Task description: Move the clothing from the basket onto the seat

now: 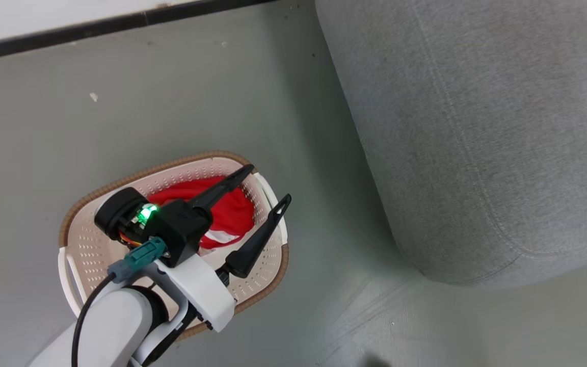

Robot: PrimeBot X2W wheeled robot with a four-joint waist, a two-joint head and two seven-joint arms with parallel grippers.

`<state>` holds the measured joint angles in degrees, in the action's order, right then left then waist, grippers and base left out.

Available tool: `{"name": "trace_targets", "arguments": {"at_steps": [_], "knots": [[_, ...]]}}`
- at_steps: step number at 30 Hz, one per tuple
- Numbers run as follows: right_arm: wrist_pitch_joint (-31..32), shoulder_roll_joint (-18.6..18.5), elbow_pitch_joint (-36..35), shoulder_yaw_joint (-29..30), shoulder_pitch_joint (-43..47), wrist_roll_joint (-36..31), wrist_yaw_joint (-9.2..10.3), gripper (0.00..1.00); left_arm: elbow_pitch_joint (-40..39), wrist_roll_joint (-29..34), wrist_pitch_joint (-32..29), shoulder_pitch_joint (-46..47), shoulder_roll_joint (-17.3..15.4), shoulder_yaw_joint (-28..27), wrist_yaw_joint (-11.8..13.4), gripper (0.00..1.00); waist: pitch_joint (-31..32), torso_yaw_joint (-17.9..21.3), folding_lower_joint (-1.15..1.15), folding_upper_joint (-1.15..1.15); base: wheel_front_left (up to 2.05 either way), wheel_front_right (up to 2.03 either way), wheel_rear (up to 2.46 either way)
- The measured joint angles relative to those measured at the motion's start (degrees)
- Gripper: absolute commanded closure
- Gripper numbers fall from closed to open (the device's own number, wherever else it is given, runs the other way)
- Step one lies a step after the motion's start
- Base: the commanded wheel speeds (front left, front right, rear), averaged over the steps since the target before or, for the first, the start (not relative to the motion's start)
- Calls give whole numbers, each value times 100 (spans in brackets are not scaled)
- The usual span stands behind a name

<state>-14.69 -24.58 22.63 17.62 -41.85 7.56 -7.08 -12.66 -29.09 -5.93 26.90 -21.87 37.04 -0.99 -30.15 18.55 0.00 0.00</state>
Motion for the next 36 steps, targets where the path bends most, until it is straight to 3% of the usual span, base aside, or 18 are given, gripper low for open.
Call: {"name": "trace_targets", "arguments": {"at_steps": [17, 21, 28, 30, 31, 32, 33, 34, 36], "knots": [[1, -51, 871, -385, -304, -174, 0, 100, -327, 48, -56, 357, -172, -143, -19, 0, -725, -224, 0, 0, 0, 0, 0], [0, -41, 1057, -568, -326, -226, -1, 94, -355, 49, -56, 472, -186, -176, -30, 0, -851, -253, 0, 0, 0, 0, 0], [0, 46, 1288, -622, -400, -226, -1, 64, -333, 54, -27, 565, -204, -231, -77, 0, -962, -272, 0, 0, 0, 0, 0], [0, 57, 1339, -635, -440, -226, -1, 50, -314, 54, 5, 565, -210, -247, -114, 0, -957, -262, 0, 0, 0, 0, 0], [0, 54, 1365, -673, -444, -225, 0, 26, -303, 54, 23, 565, -211, -249, -124, 0, -952, -257, 0, 0, 0, 0, 0], [0, 56, 1392, -738, -444, -214, 0, 26, -291, 54, 45, 565, -210, -252, -125, 0, -945, -252, 0, 0, 0, 0, 0], [0, 56, 1392, -738, -444, -214, 0, 12, -291, 54, 45, 565, -210, -252, -125, 0, -945, -252, 0, 0, 0, 0, 0], [0, 69, 1422, -790, -444, -210, -1, 5, -286, 54, 49, 565, -209, -252, -126, 0, -937, -249, 0, 0, 0, 0, 0], [0, 109, 1455, -864, -444, -197, -1, 0, -265, 54, 82, 565, -203, -253, -141, 0, -915, -241, 0, 0, 0, 0, 0]]}}
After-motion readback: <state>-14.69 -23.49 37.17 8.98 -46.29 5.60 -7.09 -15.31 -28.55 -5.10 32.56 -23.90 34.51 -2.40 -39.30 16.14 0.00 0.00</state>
